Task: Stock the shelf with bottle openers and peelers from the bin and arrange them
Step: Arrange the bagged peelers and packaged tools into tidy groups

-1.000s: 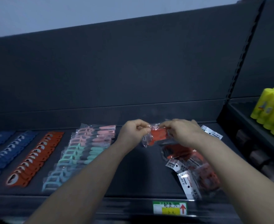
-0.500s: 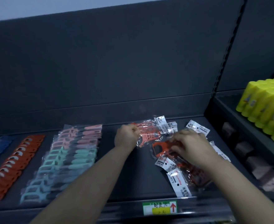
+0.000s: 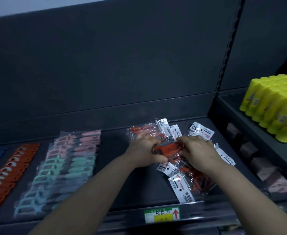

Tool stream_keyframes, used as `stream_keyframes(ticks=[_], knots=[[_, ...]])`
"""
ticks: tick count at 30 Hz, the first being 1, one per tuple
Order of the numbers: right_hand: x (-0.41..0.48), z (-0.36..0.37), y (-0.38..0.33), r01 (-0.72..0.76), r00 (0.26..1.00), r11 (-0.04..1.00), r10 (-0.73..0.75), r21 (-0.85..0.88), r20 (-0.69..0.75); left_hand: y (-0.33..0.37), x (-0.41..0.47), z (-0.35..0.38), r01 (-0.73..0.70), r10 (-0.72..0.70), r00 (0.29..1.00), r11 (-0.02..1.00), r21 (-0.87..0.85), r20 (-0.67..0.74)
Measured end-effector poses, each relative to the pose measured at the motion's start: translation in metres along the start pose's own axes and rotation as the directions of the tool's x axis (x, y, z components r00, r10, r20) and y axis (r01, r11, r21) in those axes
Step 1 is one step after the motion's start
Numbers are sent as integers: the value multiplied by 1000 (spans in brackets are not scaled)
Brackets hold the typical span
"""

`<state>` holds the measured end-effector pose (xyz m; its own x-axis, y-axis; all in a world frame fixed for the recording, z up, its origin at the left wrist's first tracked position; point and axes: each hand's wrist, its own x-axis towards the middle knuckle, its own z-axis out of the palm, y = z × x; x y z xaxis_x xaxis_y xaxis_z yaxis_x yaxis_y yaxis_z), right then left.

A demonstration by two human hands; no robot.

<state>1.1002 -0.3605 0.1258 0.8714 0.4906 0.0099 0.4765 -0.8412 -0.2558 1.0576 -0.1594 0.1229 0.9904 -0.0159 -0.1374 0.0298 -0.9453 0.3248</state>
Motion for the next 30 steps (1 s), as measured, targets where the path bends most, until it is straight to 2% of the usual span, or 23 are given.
stream_keyframes(ticks=[1,3,8,10,13,16,18,20,23,30], knots=[[-1,0,0,-1,1000,1000,1,0,-6,2,-2,-1,-2,-1,999,999,50,52],[-2,1,0,-1,1000,1000,1,1,-18,4,-5,1,13,-16,998,998,65,60],[-5,3,2,9,1000,997,-7,81,-30,9,-12,2,52,-53,994,999,-12,-100],[-8,4,3,28,992,987,-9,155,-122,9,-17,-3,76,-88,985,994,-83,-151],[-10,6,4,43,954,982,14,182,-300,1,-24,-11,135,-204,950,952,-276,-238],[-9,6,7,55,963,989,-16,141,-267,-14,-23,-10,187,-326,875,910,-370,-357],[-9,7,9,92,982,993,-79,69,-171,-16,-23,-7,232,-323,877,933,-275,-356],[-12,6,10,88,992,996,-87,8,-95,-14,-23,-2,257,-270,896,963,-84,-351],[-16,2,9,50,994,997,-55,-60,-94,-12,-21,5,243,-193,925,963,117,-328],[-22,-3,8,-9,1000,997,10,-76,2,-17,-15,6,199,-153,956,965,170,-249]])
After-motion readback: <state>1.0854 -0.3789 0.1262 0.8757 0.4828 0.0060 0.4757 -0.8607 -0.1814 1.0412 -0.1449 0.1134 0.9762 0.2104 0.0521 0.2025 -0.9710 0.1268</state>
